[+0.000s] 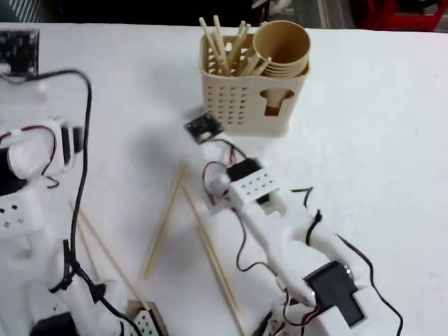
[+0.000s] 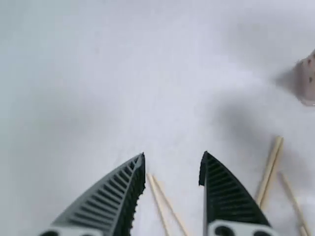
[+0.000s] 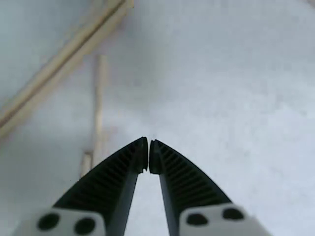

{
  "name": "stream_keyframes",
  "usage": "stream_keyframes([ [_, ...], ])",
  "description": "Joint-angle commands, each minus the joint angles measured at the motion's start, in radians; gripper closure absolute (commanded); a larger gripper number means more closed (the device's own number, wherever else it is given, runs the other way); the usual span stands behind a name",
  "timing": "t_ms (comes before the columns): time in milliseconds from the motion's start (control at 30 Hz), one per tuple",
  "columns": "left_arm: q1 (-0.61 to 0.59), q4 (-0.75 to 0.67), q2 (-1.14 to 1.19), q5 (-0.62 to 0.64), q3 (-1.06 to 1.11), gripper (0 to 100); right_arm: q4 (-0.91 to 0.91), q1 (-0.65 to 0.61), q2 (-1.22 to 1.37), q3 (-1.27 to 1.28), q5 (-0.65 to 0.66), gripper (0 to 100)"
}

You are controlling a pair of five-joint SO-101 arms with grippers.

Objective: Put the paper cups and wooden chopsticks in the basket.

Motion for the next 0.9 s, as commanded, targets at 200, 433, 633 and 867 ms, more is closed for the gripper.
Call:
stream_keyframes([
  [200, -0.105, -0.477, -0.255, -0.008, 0.778, 81, 0.165, -0.16, -0.035, -0.014, -0.144, 78.3],
  [433, -0.105, -0.69, -0.355, -0.008, 1.051, 81, 0.173, -0.259, -0.031, 0.018, -0.144, 80.8],
  [633, -0.102, -0.787, -0.367, -0.002, 1.162, 81, -0.024, -0.259, -0.031, 0.138, -0.141, 83.2],
  [867, -0.104, -0.822, -0.366, -0.006, 1.215, 81, -0.154, -0.254, 0.036, 0.178, -0.066, 88.8],
])
